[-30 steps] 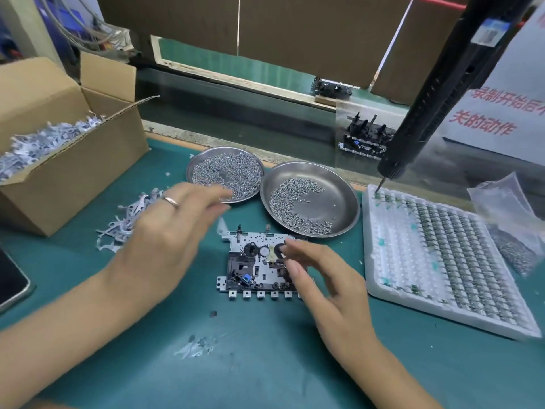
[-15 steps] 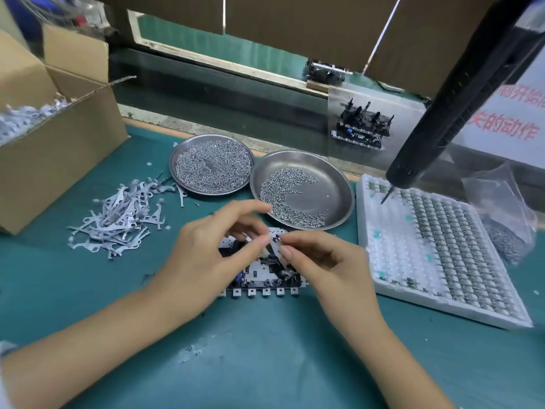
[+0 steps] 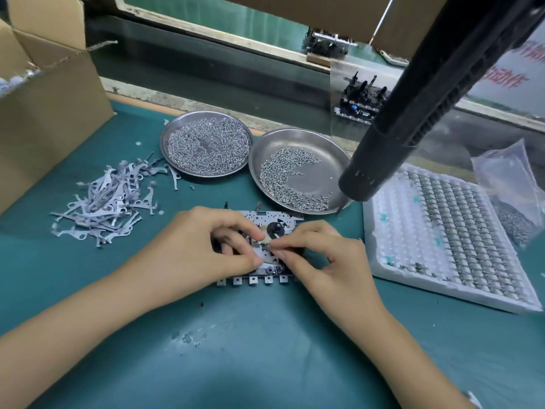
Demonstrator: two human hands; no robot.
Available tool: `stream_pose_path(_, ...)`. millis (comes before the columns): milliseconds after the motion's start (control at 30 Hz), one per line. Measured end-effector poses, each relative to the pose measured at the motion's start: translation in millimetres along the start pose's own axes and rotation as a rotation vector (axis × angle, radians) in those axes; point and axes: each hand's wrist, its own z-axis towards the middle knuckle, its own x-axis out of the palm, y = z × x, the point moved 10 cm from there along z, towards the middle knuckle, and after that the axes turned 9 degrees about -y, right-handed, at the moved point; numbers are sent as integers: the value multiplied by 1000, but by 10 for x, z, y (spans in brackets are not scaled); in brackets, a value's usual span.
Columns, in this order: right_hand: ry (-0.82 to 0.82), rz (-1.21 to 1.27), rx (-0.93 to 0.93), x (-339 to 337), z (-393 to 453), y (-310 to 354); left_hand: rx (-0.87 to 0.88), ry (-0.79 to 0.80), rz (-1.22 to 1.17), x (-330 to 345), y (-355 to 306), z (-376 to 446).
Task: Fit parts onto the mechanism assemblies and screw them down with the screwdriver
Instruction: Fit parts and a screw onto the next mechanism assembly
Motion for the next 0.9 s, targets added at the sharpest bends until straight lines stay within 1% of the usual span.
stream_pose_path(233,22,-31,-134,41,-33,120,0,13,68,-44,-8,7)
stream_pose_path(400,60,-52,-168,82,-64,127,-8,20,57,-52,-12,13)
stream_pose_path(500,69,-109,-225,95,-81,165,-7,5,53,-66,-10,13)
stream_pose_path(667,43,-162,-281,90,-112,204,-4,-13,59,-67,-5,7)
stream_pose_path(900,-8,-259,-429,112,-220,265,12,-23,83,-69,-24,-1)
